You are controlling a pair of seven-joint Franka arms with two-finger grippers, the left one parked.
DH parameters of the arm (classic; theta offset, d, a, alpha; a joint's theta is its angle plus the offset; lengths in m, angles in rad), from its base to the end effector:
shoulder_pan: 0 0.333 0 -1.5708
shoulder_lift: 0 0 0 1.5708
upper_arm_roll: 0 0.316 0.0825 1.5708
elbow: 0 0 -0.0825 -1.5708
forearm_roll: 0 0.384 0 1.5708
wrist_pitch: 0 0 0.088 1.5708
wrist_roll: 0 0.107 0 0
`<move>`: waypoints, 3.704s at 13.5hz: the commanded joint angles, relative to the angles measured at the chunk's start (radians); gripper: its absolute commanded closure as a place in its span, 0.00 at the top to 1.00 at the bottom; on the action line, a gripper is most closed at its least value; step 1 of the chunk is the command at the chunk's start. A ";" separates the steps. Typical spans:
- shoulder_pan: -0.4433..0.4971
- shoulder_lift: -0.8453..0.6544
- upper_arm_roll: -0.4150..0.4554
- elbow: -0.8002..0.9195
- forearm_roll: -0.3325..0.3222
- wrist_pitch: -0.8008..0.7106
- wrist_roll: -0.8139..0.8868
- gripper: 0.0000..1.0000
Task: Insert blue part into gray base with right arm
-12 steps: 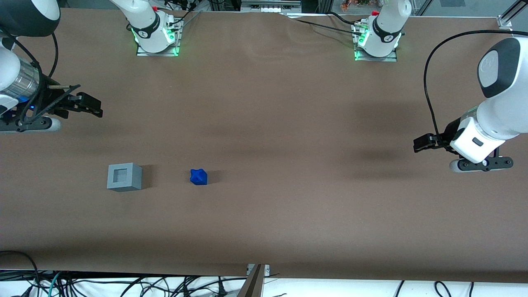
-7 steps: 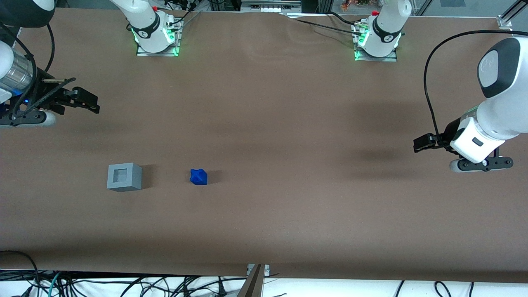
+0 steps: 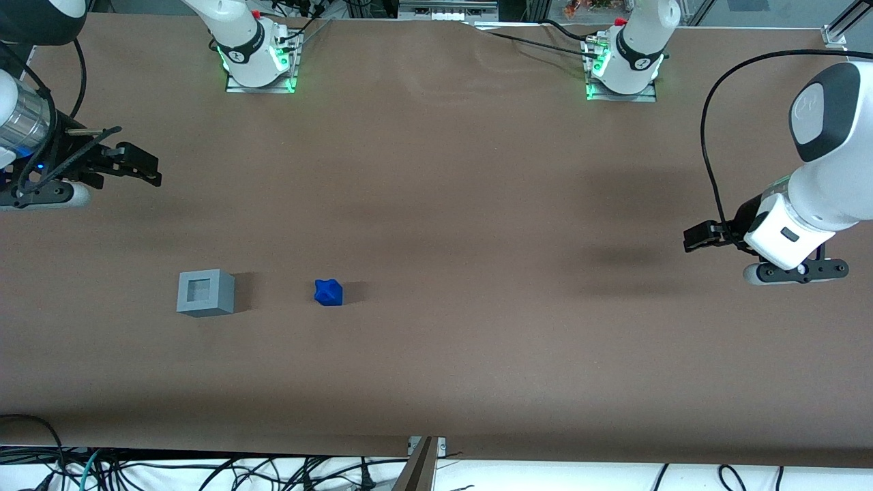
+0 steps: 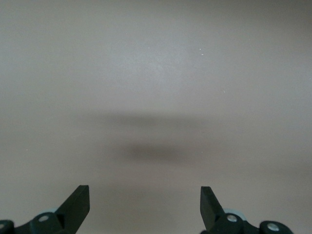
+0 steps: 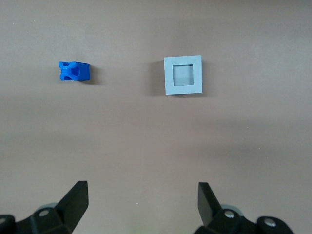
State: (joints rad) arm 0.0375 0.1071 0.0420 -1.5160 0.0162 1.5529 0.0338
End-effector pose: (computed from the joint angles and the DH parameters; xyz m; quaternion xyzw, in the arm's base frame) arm 0.5820 0.0468 0.5878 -0.9991 -0.0227 0.0356 0.0083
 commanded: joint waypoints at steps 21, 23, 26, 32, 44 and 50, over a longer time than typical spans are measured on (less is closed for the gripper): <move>0.094 0.144 0.012 -0.007 0.014 0.165 0.108 0.99; 0.159 0.230 0.012 -0.006 0.014 0.289 0.223 0.99; 0.243 0.359 0.010 -0.001 0.013 0.478 0.383 0.99; 0.308 0.548 0.010 0.000 0.010 0.709 0.446 0.99; 0.318 0.611 0.001 -0.016 -0.024 0.779 0.456 0.88; 0.317 0.615 0.001 -0.021 -0.024 0.791 0.445 0.46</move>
State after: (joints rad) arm 0.3576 0.7288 0.0410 -1.5379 0.0028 2.3360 0.4883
